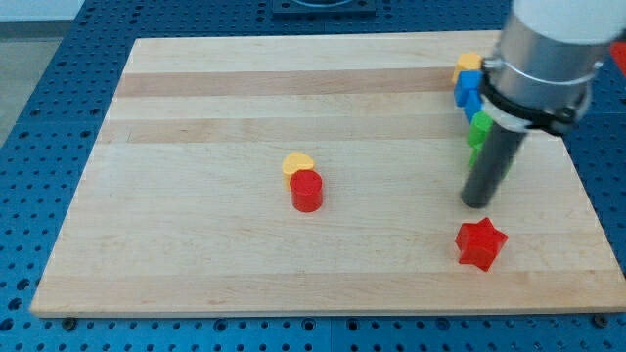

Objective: Place the yellow heart right to the red circle

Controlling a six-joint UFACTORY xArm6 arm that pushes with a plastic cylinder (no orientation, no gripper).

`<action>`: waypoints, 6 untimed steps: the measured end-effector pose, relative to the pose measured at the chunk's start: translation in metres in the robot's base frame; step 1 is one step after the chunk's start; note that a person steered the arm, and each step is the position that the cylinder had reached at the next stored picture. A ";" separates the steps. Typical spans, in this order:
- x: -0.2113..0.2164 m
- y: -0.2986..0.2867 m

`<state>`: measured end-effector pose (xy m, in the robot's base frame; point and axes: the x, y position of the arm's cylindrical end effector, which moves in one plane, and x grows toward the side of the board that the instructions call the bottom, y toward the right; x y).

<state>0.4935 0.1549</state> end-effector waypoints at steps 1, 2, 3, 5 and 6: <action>-0.026 -0.047; -0.069 -0.098; -0.094 -0.157; -0.054 -0.258; -0.044 -0.245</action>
<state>0.4498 -0.0898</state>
